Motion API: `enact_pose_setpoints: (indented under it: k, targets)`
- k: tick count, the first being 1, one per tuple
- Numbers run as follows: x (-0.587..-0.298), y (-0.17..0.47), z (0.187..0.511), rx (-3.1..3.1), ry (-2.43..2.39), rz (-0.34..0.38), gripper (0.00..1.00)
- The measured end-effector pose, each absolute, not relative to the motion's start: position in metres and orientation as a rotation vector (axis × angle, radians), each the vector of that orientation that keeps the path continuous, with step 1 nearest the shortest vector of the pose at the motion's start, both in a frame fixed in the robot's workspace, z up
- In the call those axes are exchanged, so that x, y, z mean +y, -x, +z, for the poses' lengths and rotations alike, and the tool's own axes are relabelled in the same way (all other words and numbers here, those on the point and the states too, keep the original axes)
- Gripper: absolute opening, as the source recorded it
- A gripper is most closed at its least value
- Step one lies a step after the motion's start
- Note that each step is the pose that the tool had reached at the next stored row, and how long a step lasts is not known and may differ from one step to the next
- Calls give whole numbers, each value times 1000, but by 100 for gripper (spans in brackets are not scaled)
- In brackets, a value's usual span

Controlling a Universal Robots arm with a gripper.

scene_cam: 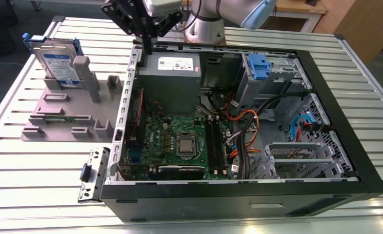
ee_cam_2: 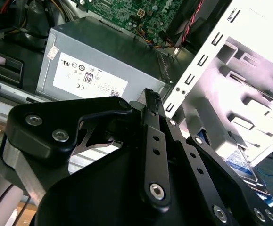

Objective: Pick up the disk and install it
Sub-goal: 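Reach for the disk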

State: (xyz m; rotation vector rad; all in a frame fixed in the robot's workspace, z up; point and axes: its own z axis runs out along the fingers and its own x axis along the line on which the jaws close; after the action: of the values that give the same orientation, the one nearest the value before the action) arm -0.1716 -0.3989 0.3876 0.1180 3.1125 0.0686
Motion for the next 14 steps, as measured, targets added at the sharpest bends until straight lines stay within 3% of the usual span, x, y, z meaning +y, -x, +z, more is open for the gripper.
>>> enact_pose_setpoints:
  k: [14]
  targets:
    - [-399, 175, 387, 3112, -118, 69, 10]
